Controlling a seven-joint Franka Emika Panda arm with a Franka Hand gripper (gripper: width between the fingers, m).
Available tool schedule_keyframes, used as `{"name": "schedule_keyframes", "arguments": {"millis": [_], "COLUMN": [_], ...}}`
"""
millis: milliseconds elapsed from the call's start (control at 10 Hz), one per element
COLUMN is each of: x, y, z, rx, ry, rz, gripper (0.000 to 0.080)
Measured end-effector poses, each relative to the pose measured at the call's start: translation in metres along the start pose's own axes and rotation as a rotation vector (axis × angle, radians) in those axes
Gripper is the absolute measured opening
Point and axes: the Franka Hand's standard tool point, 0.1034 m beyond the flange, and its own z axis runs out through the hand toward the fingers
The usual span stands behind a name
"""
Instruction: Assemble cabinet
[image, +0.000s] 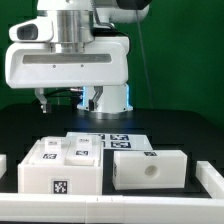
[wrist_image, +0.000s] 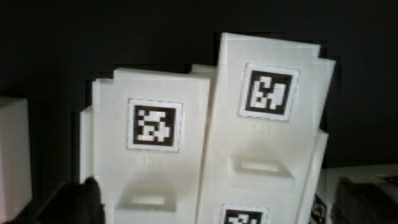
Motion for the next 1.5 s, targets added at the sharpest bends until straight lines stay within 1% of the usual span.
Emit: {"name": "schedule_keyframes", "arguments": {"millis": [100, 200, 300, 500, 600, 700, 900, 1200, 1300, 1400, 1500], "x": [-0.010, -0.025, -0.047, -0.067, -0.070, -0.070, -0.059, -0.030, -0.023, -0.018, -0.017], "y": [0.004, 0.005, 0.004, 0.007, 0.009, 0.009, 0.011, 0.014, 0.014, 0.014, 0.012], "z": [0.005, 0.016, 0.032, 0.057, 0.064, 0.068, 0.064, 0.060, 0.061, 0.059, 0.054], "rx": [-0.004, -0.018, -0.028, -0.074, -0.087, -0.094, -0.098, -0.119, -0.125, -0.127, -0.117], "ry": [0.003, 0.028, 0.023, 0.032, 0.027, 0.022, 0.035, 0.063, 0.068, 0.074, 0.071], "rz": [0.028, 0.046, 0.057, 0.058, 0.054, 0.051, 0.045, 0.028, 0.020, 0.014, 0.006], "gripper": [0.0649, 0.0649, 0.0649, 0.0649, 0.0649, 0.0649, 0.0649, 0.0649, 0.0649, 0.0649, 0.0649]}}
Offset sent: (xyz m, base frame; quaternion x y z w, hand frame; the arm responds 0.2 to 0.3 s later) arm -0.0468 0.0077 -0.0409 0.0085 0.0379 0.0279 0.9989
